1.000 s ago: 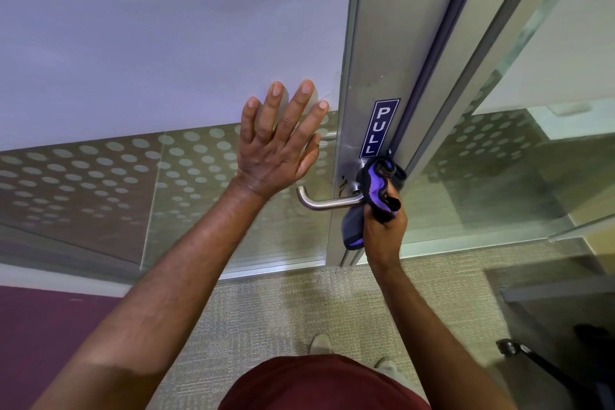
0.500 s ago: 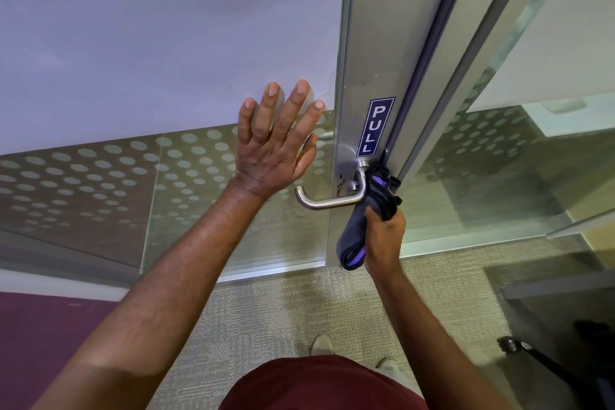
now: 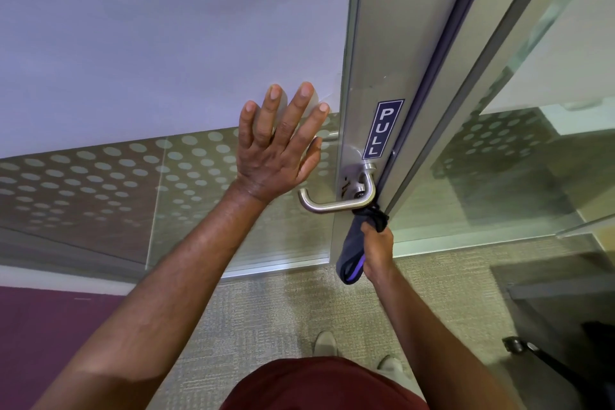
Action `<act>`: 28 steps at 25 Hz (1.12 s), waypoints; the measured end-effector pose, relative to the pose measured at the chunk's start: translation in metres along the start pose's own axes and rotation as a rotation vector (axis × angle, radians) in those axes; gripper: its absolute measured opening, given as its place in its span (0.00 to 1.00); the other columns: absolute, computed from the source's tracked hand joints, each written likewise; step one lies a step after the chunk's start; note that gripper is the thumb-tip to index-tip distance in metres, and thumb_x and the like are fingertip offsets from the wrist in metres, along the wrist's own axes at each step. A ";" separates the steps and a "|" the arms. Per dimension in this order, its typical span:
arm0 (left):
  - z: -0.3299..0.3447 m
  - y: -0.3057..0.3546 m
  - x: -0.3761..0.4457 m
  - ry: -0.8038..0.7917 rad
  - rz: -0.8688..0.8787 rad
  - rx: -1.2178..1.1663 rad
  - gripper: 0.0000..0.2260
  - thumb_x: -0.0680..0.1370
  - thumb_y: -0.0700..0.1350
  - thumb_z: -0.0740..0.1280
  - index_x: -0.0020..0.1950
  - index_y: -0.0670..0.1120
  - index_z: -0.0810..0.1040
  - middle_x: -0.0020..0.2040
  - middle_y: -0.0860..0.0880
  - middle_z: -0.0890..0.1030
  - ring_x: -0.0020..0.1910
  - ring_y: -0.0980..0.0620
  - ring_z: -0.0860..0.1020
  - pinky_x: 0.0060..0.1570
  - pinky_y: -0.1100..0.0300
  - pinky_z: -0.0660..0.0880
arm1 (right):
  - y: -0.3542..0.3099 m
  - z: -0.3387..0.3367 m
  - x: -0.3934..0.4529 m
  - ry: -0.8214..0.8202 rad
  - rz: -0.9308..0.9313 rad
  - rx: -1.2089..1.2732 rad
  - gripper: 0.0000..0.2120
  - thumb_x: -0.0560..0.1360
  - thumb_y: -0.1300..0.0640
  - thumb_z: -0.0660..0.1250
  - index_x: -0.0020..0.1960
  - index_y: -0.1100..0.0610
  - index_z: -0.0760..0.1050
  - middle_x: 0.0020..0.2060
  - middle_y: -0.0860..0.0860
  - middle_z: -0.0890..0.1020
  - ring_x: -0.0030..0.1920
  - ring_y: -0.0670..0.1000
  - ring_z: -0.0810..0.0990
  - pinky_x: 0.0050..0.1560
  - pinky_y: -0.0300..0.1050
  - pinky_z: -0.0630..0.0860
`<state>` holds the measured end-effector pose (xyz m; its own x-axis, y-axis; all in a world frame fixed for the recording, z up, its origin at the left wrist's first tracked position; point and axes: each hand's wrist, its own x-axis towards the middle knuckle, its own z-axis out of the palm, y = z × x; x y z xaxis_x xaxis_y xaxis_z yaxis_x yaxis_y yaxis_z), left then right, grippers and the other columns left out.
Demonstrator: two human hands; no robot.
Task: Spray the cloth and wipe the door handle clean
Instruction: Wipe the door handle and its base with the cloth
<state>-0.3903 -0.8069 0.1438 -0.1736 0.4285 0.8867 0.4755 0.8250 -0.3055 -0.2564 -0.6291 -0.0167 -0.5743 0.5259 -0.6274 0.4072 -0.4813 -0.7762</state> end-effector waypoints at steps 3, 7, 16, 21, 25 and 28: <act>-0.001 0.000 0.000 0.001 0.004 0.011 0.35 0.81 0.55 0.68 0.86 0.50 0.61 0.88 0.48 0.52 0.87 0.42 0.47 0.85 0.43 0.44 | -0.005 0.008 -0.002 -0.044 0.139 0.128 0.13 0.81 0.65 0.65 0.66 0.64 0.74 0.54 0.61 0.82 0.54 0.59 0.81 0.56 0.55 0.79; -0.002 -0.001 0.001 -0.002 0.001 0.004 0.36 0.81 0.55 0.69 0.86 0.51 0.60 0.88 0.48 0.52 0.87 0.42 0.47 0.85 0.43 0.44 | -0.019 0.006 -0.014 -0.143 0.124 0.261 0.14 0.78 0.69 0.66 0.63 0.63 0.77 0.47 0.59 0.83 0.50 0.60 0.82 0.48 0.51 0.79; 0.000 0.000 0.000 -0.002 0.001 0.007 0.36 0.81 0.55 0.68 0.86 0.50 0.59 0.88 0.48 0.51 0.87 0.42 0.46 0.85 0.43 0.44 | -0.025 -0.010 -0.024 -0.150 -0.148 0.256 0.15 0.77 0.72 0.64 0.55 0.56 0.82 0.44 0.51 0.88 0.44 0.50 0.86 0.44 0.44 0.84; -0.002 0.000 0.002 -0.009 0.001 0.013 0.35 0.81 0.55 0.67 0.86 0.50 0.59 0.88 0.48 0.51 0.87 0.42 0.46 0.85 0.43 0.45 | -0.006 -0.001 -0.008 -0.073 0.016 0.214 0.13 0.79 0.68 0.65 0.63 0.61 0.77 0.48 0.56 0.84 0.47 0.56 0.83 0.45 0.48 0.80; -0.001 0.000 0.000 -0.013 0.000 0.012 0.33 0.81 0.55 0.68 0.85 0.51 0.63 0.88 0.48 0.51 0.87 0.42 0.46 0.85 0.43 0.44 | 0.000 0.034 0.002 -0.077 0.194 0.325 0.12 0.79 0.71 0.62 0.59 0.59 0.73 0.40 0.55 0.78 0.39 0.53 0.78 0.41 0.48 0.75; -0.001 -0.001 0.000 -0.009 -0.001 0.009 0.35 0.81 0.55 0.68 0.86 0.51 0.61 0.88 0.48 0.51 0.87 0.42 0.46 0.85 0.43 0.43 | -0.001 0.039 0.006 -0.139 0.252 0.291 0.09 0.79 0.71 0.61 0.48 0.59 0.74 0.38 0.56 0.76 0.38 0.55 0.76 0.42 0.50 0.75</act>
<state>-0.3897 -0.8080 0.1446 -0.1821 0.4313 0.8837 0.4679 0.8284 -0.3079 -0.2877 -0.6526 -0.0179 -0.5809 0.2764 -0.7656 0.3409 -0.7715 -0.5372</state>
